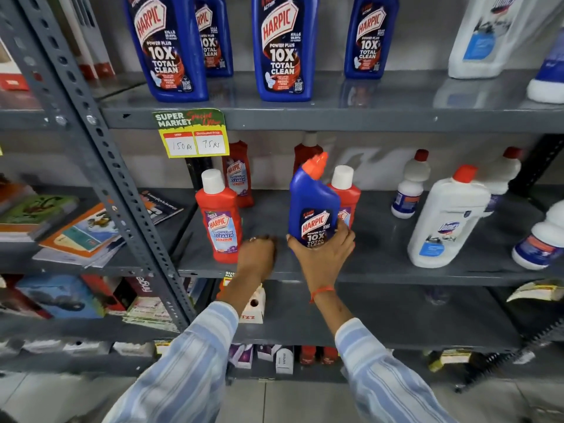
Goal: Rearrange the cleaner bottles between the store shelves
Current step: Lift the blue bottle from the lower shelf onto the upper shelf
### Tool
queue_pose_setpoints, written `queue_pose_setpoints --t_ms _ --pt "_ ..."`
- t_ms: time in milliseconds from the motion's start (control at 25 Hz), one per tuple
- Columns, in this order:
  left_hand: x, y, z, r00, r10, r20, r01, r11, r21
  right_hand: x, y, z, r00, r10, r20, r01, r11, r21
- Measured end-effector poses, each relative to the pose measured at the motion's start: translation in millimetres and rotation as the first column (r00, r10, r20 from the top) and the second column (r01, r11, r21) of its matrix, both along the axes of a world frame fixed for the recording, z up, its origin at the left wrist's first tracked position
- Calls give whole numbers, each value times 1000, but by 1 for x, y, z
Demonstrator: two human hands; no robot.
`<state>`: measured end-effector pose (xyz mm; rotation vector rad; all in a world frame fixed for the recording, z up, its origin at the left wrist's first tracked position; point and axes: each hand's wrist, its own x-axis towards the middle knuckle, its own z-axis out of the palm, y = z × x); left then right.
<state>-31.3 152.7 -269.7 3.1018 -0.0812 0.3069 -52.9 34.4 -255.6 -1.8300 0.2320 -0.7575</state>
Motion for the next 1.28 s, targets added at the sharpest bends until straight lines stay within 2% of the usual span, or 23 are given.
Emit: queue_pose_setpoints --t_ms 80,200,280,360,440,480,640,720,920,1280 --pt "-8 -3 38 974 -29 225 41 998 -52 -11 -13 31 995 -11 96 9 1000 22" --pt "-16 -16 100 805 -52 591 134 986 -96 -22 -33 84 973 -13 230 10 1000 14" --pt "-22 -29 141 660 -51 749 231 963 -139 -30 -45 119 952 5 306 -8 1000 9" --pt "-22 -42 174 500 -52 864 300 947 -116 -33 -55 152 929 30 368 -40 999 17" --pt "-14 -55 198 420 -88 903 333 941 -63 -28 -64 185 914 5 406 -10 1000 9" --pt "-7 -61 207 440 -102 892 336 940 -58 -23 -67 201 913 -17 408 19 1000 0" --pt "26 -80 209 676 -117 728 223 973 -51 9 -79 247 914 -88 396 107 994 -26" --pt "34 -83 196 735 -106 669 164 986 -24 28 -85 257 922 -117 369 148 987 -58" --pt "38 -82 194 753 -88 652 129 992 -15 67 -98 257 969 -136 206 154 985 -75" --pt "42 -83 192 725 -80 684 134 991 -26 87 -85 249 969 -188 159 217 958 -185"
